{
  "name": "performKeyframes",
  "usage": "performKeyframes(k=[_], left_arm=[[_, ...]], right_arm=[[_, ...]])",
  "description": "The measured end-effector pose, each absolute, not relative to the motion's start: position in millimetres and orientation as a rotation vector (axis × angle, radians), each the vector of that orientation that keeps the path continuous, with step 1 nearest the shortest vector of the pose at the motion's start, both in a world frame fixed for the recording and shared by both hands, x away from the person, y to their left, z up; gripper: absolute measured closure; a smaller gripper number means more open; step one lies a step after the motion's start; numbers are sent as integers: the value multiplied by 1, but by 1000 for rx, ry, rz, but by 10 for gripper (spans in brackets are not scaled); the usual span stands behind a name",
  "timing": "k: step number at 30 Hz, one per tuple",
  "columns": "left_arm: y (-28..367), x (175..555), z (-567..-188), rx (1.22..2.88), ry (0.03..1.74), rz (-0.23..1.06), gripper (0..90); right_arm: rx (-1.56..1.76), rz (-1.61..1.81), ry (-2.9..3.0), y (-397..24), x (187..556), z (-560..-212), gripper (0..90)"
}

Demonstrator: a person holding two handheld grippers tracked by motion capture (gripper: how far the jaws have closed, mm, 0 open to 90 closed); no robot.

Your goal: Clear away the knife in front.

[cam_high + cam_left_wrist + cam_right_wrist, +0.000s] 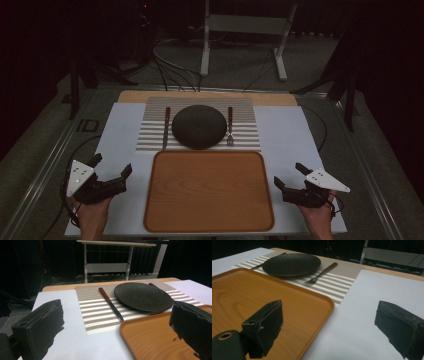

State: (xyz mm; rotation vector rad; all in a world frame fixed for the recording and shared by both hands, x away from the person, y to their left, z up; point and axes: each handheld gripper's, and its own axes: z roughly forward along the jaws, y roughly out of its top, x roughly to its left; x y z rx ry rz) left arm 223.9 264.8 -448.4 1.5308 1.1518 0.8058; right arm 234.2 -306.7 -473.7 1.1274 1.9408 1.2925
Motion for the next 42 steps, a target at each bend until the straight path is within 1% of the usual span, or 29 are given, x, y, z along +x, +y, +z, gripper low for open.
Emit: performKeyframes(k=[11, 19, 42], left_arm=[[263, 224, -448, 1543, 1169, 808, 0], [259, 228, -437, 1567, 1150, 827, 0], [252, 272, -420, 1637, 1168, 806, 0]], right_arm=[[1134, 1287, 1919, -307, 236, -476, 80], [1143, 1282, 1901, -310, 237, -476, 80], [1145, 1273, 1902, -310, 239, -478, 80]])
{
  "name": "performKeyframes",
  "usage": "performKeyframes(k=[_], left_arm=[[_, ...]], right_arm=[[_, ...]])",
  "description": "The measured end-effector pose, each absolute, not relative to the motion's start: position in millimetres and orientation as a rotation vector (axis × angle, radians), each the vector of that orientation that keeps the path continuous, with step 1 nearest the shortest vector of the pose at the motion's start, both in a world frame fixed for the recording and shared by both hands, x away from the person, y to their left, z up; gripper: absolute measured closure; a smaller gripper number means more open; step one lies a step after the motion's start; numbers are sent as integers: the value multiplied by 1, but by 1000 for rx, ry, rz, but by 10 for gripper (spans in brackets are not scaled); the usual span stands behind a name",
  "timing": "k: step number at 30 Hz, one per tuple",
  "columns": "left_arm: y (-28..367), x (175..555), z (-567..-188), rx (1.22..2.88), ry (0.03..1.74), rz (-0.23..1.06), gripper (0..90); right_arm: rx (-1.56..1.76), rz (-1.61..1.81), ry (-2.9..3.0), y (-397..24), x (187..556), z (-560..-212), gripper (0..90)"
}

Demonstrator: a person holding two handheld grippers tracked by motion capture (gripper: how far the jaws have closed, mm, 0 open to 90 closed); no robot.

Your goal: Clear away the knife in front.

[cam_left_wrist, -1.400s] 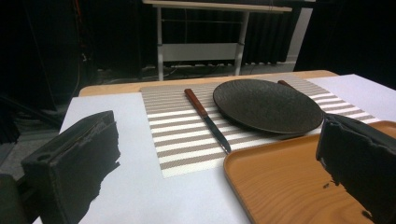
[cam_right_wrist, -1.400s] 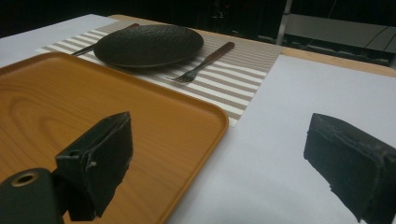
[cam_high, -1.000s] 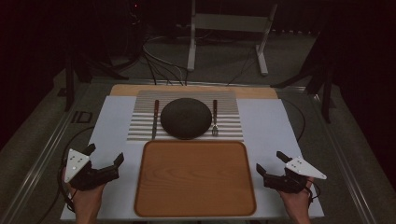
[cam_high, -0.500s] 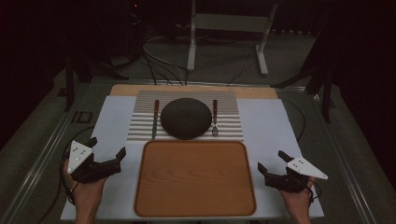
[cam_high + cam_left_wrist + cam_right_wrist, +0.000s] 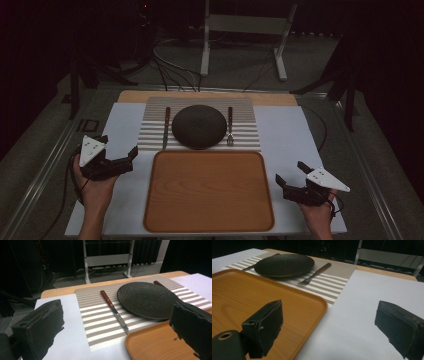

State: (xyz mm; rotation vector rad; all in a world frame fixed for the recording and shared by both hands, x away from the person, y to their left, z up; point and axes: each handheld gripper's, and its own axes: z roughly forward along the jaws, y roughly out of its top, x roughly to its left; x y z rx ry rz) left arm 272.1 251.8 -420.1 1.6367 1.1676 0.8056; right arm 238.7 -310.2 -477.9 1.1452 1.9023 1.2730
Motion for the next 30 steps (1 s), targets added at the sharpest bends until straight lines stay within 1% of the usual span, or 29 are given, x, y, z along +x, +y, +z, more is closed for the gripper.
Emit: performKeyframes(k=[8, 30], left_arm=[[249, 290, -422, 1662, 1179, 795, 1], [245, 322, -423, 1674, 1206, 779, 1]], right_arm=[[1149, 1272, 1899, -310, 239, -478, 79], [1146, 1268, 1902, -310, 239, -478, 79]])
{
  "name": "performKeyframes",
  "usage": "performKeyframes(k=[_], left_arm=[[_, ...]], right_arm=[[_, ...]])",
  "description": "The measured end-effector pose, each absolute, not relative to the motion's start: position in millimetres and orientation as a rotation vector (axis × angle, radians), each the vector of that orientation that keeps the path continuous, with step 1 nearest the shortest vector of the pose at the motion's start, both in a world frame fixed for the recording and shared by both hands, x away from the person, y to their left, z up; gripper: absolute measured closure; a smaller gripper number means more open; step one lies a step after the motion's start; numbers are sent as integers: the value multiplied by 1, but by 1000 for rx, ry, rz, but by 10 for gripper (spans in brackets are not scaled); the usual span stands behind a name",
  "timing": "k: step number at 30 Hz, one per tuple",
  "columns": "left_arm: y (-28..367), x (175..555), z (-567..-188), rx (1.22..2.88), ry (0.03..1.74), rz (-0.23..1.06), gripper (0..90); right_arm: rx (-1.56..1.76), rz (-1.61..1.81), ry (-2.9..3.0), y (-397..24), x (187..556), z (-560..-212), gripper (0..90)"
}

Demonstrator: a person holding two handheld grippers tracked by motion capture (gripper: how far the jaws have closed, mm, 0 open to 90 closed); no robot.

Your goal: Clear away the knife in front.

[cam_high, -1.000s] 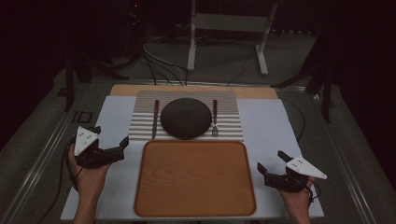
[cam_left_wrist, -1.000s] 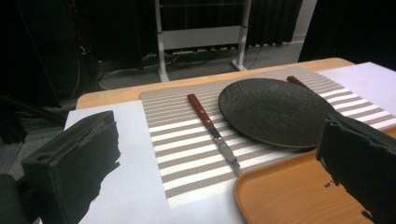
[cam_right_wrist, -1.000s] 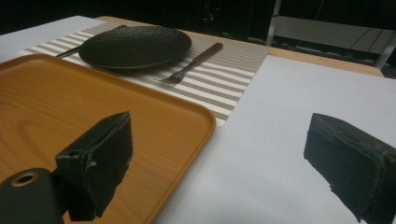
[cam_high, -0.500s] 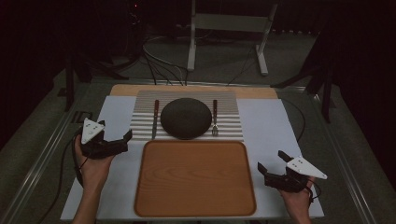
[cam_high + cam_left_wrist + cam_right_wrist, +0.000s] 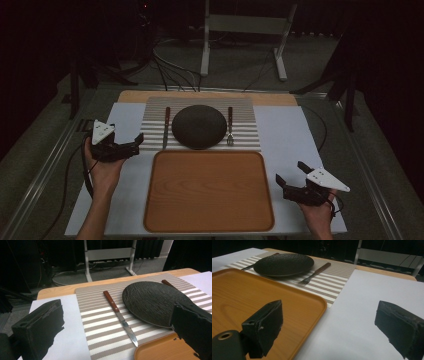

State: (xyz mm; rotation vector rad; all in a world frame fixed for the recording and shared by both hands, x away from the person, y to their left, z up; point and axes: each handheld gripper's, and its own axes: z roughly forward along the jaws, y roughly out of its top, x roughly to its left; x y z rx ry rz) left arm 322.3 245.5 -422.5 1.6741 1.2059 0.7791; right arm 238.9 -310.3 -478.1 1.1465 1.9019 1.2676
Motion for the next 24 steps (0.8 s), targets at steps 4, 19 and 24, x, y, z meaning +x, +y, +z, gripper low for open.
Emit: performKeyframes(k=[4, 19, 24], left_arm=[[242, 328, -422, 1685, 1202, 779, 1], [227, 354, -426, 1737, 1199, 768, 1], [224, 361, -427, 1747, 1204, 766, 1]], right_arm=[[1146, 1267, 1903, -310, 239, -478, 79], [1148, 1266, 1906, -310, 239, -478, 79], [1148, 1264, 1908, -310, 240, -478, 79]])
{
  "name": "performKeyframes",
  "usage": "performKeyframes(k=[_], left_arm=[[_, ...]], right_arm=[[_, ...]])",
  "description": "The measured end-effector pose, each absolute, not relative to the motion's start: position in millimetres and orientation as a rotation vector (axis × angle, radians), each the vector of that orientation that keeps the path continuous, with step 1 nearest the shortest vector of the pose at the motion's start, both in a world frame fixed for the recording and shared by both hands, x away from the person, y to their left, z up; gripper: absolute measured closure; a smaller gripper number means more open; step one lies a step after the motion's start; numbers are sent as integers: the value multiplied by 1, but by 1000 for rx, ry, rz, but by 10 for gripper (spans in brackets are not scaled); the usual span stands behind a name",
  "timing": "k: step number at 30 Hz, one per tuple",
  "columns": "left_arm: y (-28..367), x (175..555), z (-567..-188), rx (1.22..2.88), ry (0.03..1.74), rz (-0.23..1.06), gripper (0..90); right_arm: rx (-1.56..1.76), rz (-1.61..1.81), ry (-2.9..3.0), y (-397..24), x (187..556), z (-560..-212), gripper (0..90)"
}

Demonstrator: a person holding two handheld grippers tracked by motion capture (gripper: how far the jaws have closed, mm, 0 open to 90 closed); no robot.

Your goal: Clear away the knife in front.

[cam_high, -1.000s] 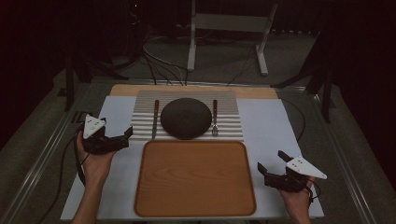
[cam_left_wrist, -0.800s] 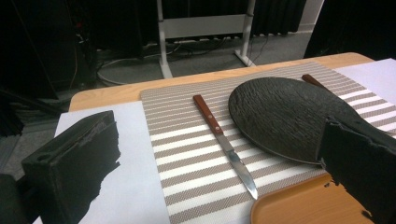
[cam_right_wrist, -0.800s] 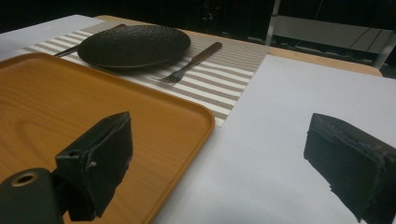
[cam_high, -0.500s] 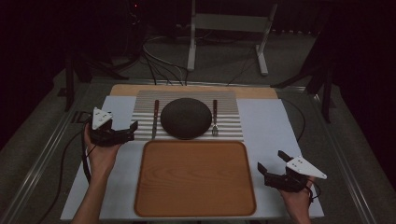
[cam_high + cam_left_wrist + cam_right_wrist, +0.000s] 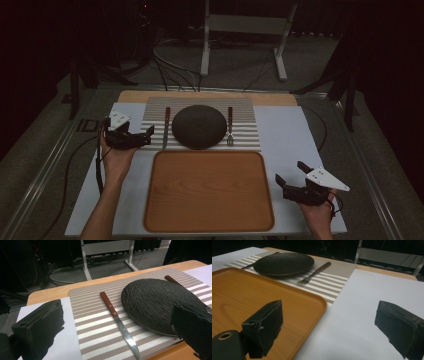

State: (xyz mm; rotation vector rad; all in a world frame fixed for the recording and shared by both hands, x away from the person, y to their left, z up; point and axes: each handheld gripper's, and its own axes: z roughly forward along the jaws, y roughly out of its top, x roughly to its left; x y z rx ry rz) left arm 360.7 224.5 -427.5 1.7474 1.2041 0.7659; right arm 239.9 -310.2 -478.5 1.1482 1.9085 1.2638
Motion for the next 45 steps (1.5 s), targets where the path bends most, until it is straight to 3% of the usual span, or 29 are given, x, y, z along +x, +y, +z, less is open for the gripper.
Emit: performKeyframes(k=[45], left_arm=[[203, 416, -442, 1805, 1275, 734, 1]], right_arm=[[1149, 1264, 1906, -312, 240, -478, 79]])
